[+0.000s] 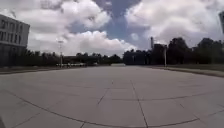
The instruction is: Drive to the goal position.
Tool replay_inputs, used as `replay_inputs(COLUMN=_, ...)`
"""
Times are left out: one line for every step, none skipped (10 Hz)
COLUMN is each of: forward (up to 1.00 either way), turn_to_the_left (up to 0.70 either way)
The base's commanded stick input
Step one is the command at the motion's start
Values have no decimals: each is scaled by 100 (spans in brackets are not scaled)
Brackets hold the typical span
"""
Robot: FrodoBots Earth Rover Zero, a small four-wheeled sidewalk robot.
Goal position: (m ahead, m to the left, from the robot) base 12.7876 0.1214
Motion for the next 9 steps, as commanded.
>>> replay_inputs(forward=2, turn_to_the_left=0)
replay_inputs(forward=6, turn_to_the_left=0)
replay_inputs(forward=10, turn_to_the_left=0)
replay_inputs(forward=15, turn_to_the_left=0)
replay_inputs(forward=81, turn_to_the_left=0)
replay_inputs(forward=100, turn_to_the_left=0)
replay_inputs(forward=100, turn_to_the_left=0)
replay_inputs(forward=100, turn_to_the_left=0)
replay_inputs(forward=100, turn_to_the_left=0)
